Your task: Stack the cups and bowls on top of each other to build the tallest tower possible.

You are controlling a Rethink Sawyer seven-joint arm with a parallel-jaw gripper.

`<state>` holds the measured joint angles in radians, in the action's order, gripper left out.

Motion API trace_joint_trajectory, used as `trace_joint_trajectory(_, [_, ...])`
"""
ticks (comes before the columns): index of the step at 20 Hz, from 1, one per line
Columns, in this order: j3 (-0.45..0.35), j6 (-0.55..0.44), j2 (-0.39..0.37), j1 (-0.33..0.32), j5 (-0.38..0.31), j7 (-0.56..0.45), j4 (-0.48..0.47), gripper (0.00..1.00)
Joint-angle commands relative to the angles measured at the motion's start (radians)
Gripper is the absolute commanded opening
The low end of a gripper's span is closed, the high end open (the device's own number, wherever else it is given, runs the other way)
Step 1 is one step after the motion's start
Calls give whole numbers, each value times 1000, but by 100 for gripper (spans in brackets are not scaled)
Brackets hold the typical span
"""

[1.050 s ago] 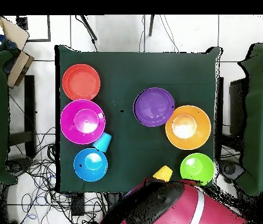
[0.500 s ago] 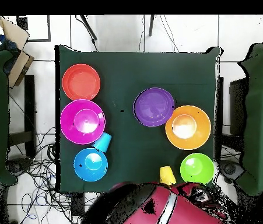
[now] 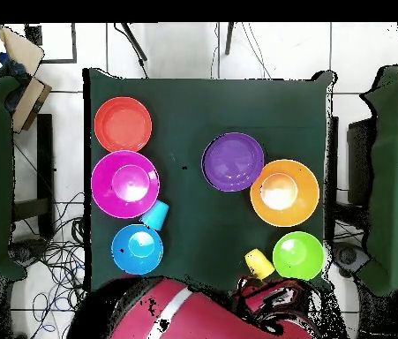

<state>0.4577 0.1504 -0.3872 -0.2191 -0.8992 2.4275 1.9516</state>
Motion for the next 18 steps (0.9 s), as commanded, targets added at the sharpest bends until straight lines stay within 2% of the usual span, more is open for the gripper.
trace_joint_trajectory(1, [-67, 101, 44, -44, 38, 45, -118, 100])
trace_joint_trajectory(2, [-81, 119, 40, -55, 28, 38, -119, 100])
trace_joint_trajectory(4, [-194, 80, -9, -140, -60, 25, -110, 100])
trace_joint_trajectory(6, [-345, 11, -58, -255, -150, 21, -80, 100])
trace_joint_trajectory(10, [-573, -96, -100, -431, -232, -11, -15, 100])
trace_joint_trajectory(11, [-606, -112, -101, -457, -237, -21, -5, 100])
trace_joint_trajectory(18, [-658, -132, -100, -515, -233, -65, 23, 100])
